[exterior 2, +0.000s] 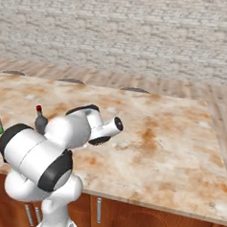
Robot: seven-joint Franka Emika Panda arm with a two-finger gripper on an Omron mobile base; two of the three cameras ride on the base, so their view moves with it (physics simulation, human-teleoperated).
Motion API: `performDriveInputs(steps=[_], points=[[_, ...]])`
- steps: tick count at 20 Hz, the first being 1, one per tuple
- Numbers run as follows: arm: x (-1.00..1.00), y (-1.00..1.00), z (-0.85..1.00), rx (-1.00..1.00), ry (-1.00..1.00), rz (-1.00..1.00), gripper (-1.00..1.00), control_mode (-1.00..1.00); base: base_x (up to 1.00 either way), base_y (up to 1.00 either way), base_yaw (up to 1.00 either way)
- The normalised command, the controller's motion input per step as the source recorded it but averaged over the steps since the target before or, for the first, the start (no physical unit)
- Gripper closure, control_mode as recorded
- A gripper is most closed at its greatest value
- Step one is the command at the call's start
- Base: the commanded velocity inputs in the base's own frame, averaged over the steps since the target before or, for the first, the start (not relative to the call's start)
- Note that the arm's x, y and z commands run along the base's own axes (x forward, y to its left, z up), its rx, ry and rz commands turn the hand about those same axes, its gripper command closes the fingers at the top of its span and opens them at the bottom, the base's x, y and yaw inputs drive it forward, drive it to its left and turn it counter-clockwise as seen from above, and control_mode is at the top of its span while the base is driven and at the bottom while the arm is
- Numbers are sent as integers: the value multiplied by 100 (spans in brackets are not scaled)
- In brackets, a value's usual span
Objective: Move the drinks to the dining counter.
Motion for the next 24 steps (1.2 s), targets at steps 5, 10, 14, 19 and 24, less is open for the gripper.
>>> performDriveInputs(steps=[5, 10, 14, 19, 24], points=[[46, 0, -25, 2, 0, -6, 100, -100, 0, 0, 0], [37, 0, -22, 3, 0, -6, 100, -100, 0, 0, 0], [10, -9, -17, 6, 1, 0, 100, -100, 0, 0, 0], [20, -11, -25, 9, 0, 0, 100, -100, 0, 0, 0], [21, -3, -36, 8, -1, 0, 100, -100, 0, 0, 0]])
